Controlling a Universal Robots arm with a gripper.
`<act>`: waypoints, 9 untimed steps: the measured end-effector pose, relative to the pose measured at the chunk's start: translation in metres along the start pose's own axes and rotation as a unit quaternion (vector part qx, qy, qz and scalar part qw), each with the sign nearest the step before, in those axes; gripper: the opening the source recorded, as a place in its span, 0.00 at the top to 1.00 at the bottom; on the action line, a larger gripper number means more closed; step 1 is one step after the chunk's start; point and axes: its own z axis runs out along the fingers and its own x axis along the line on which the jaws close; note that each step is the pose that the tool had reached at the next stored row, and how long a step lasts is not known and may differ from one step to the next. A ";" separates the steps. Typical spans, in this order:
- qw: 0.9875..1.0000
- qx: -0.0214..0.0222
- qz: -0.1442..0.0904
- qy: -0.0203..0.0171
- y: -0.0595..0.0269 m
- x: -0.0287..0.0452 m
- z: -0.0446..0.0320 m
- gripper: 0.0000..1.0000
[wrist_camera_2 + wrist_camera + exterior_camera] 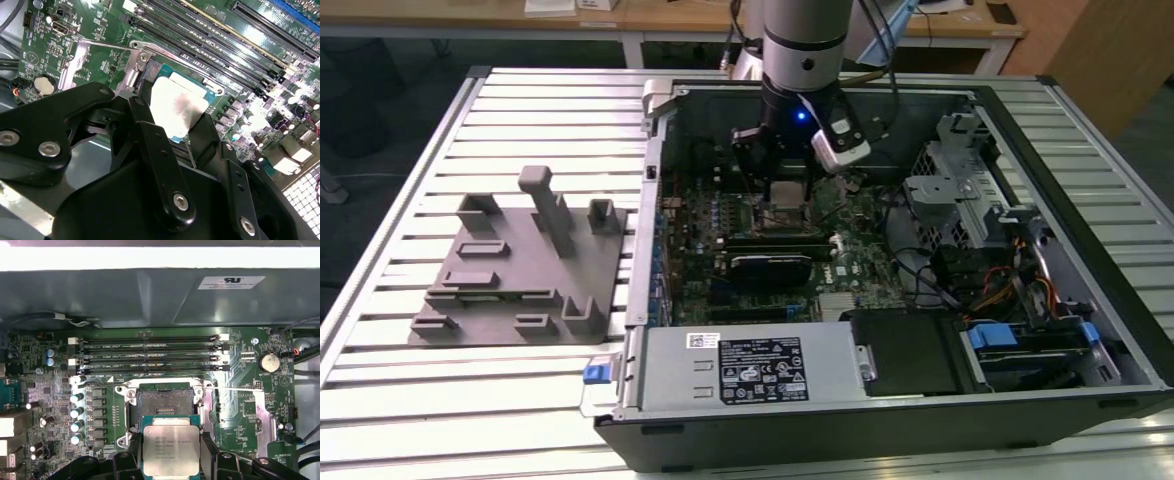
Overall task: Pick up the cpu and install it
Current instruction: 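Place the cpu into insertion slot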
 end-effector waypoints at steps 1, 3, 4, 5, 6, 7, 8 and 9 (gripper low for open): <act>1.000 0.000 0.003 0.000 0.0000 0.0000 0.0000 0.46; 1.000 0.000 0.010 0.000 0.0000 0.0000 0.0000 0.46; 1.000 0.001 0.013 0.000 0.0000 0.0000 0.0000 0.46; 1.000 0.001 0.017 0.000 0.0000 0.0000 0.0000 0.46; 1.000 0.001 0.021 0.000 0.0000 0.0000 0.0000 0.46; 1.000 0.001 0.025 -0.001 0.0000 0.0000 0.0000 0.46; 1.000 0.001 0.029 -0.001 0.0000 0.0000 0.0000 0.46; 0.999 0.001 0.034 -0.001 0.0000 0.0000 0.0000 0.46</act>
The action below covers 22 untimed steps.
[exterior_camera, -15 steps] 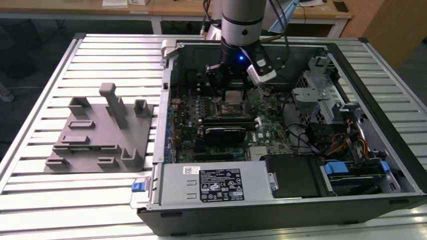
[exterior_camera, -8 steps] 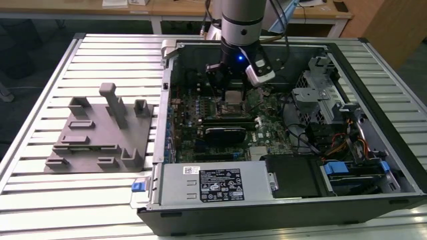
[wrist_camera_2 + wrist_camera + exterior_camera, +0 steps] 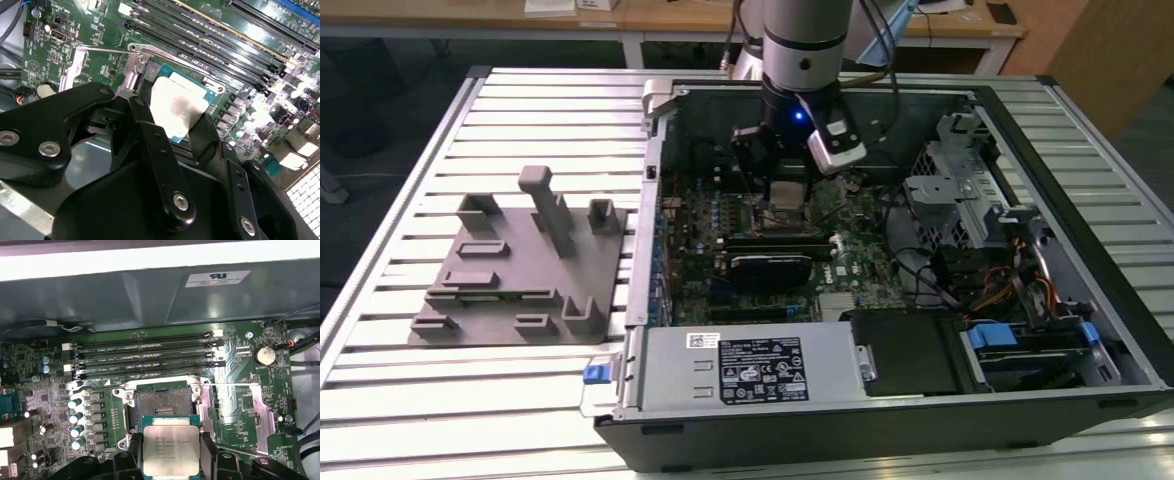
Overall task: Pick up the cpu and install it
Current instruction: 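Place the cpu into insertion slot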
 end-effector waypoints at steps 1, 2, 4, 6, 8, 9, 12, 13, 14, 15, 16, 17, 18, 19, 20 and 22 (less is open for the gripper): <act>1.000 0.000 0.005 0.000 0.0000 0.0000 0.0000 0.46; 1.000 0.000 0.009 0.000 0.0000 0.0000 0.0000 0.46; 1.000 0.001 0.017 0.000 0.0000 0.0000 0.0000 0.46; 1.000 0.001 0.025 -0.001 0.0000 0.0000 0.0000 0.46; 0.999 0.001 0.034 -0.001 0.0000 0.0000 0.0000 0.46; 0.999 0.002 0.038 -0.001 0.0000 0.0000 0.0000 0.46; 0.999 0.002 0.052 -0.001 0.0000 0.0000 0.0000 0.46; 0.998 0.002 0.057 -0.001 0.0000 0.0000 0.0000 0.46; 0.998 0.003 0.061 -0.001 0.0000 0.0000 0.0000 0.46; 0.998 0.003 0.068 -0.002 0.0000 0.0000 0.0000 0.46; 0.997 0.003 0.074 -0.002 0.0000 0.0000 0.0000 0.46; 0.997 0.004 0.080 -0.002 0.0000 0.0000 0.0000 0.46; 0.996 0.004 0.087 -0.002 0.0000 0.0000 0.0000 0.46; 0.996 0.004 0.093 -0.002 0.0000 0.0000 0.0000 0.46; 0.995 0.004 0.100 -0.002 0.0000 0.0000 0.0001 0.46; 0.994 0.005 0.112 -0.003 0.0000 0.0000 0.0000 0.46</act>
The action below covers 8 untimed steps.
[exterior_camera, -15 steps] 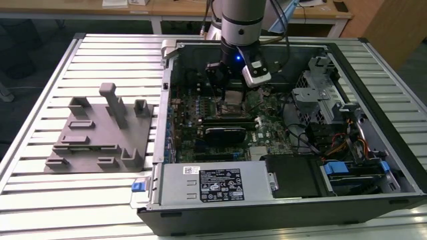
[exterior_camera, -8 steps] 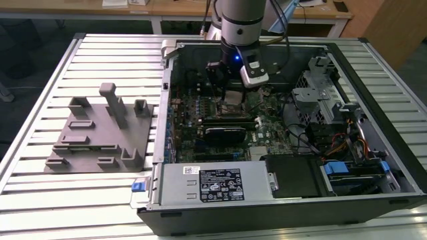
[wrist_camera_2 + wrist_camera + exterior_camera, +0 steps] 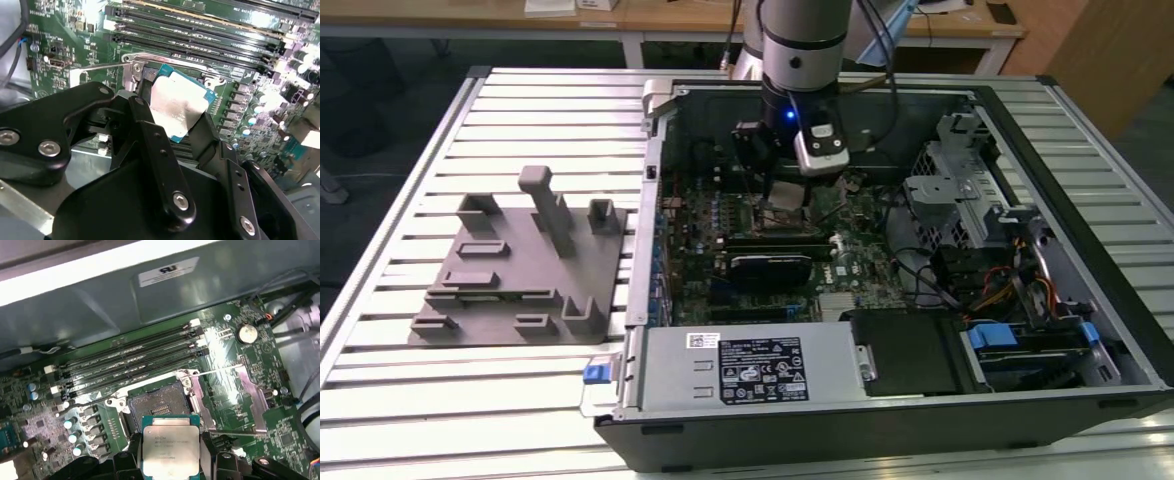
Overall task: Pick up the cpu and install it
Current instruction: 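Place the cpu into insertion slot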
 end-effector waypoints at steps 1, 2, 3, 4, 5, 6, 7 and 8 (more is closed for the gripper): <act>1.000 0.000 0.006 0.000 0.0000 0.0000 0.0000 0.46; 1.000 0.000 0.012 0.000 0.0000 0.0000 0.0000 0.46; 1.000 0.001 0.017 0.000 0.0000 0.0000 0.0000 0.46; 1.000 0.001 0.024 -0.001 0.0000 0.0000 0.0000 0.46; 1.000 0.001 0.030 -0.001 0.0000 0.0000 0.0000 0.46; 0.999 0.002 0.037 -0.001 0.0000 0.0000 0.0000 0.46; 0.999 0.002 0.043 -0.001 0.0000 0.0000 0.0000 0.46; 0.999 0.002 0.050 -0.001 0.0000 0.0000 0.0000 0.46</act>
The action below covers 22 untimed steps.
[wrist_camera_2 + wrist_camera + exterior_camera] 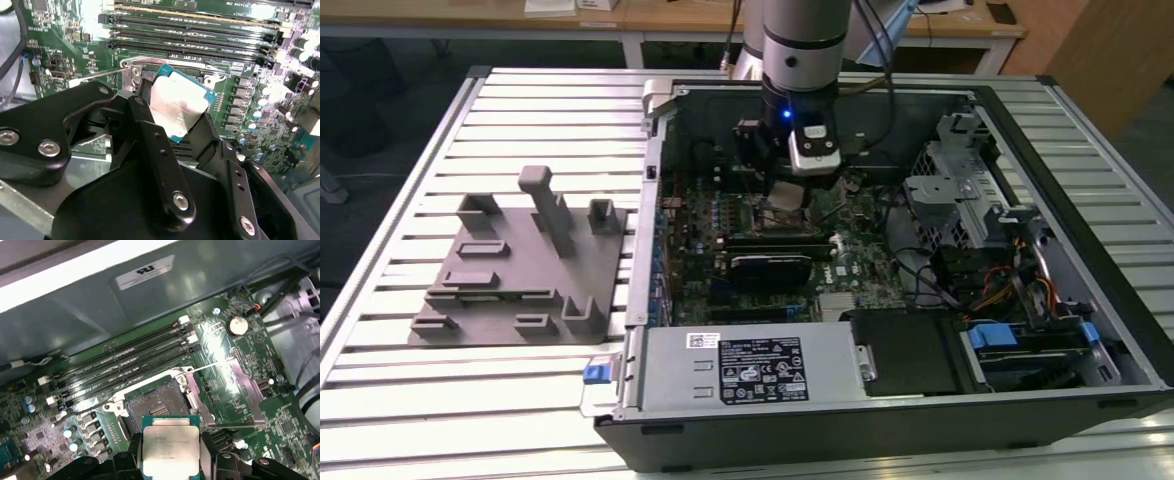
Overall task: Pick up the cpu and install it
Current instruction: 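Place the cpu into insertion slot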
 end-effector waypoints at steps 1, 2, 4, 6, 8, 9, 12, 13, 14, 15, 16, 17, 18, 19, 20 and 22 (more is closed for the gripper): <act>1.000 0.000 0.007 0.000 0.0000 0.0000 0.0000 0.46; 1.000 0.001 0.014 0.000 0.0000 0.0000 0.0000 0.46; 1.000 0.001 0.027 -0.001 0.0000 0.0000 0.0000 0.46; 0.999 0.002 0.040 -0.001 0.0000 0.0000 0.0000 0.46; 0.999 0.002 0.054 -0.001 0.0000 0.0000 0.0000 0.46; 0.998 0.003 0.061 -0.001 0.0000 0.0000 0.0000 0.46; 0.997 0.004 0.083 -0.002 0.0000 0.0000 0.0001 0.46; 0.996 0.004 0.090 -0.002 0.0000 0.0000 0.0001 0.46; 0.995 0.004 0.098 -0.002 0.0000 0.0000 0.0001 0.46; 0.994 0.005 0.106 -0.002 0.0000 0.0000 0.0002 0.46; 0.993 0.005 0.116 -0.003 0.0000 0.0000 0.0002 0.46; 0.992 0.006 0.124 -0.003 0.0000 0.0000 0.0003 0.46; 0.991 0.006 0.133 -0.003 0.0000 0.0000 0.0003 0.46; 0.990 0.006 0.142 -0.003 0.0000 0.0000 0.0004 0.46; 0.988 0.007 0.151 -0.003 0.0000 0.0000 0.0005 0.46; 0.986 0.008 0.169 -0.004 0.0000 0.0000 0.0006 0.46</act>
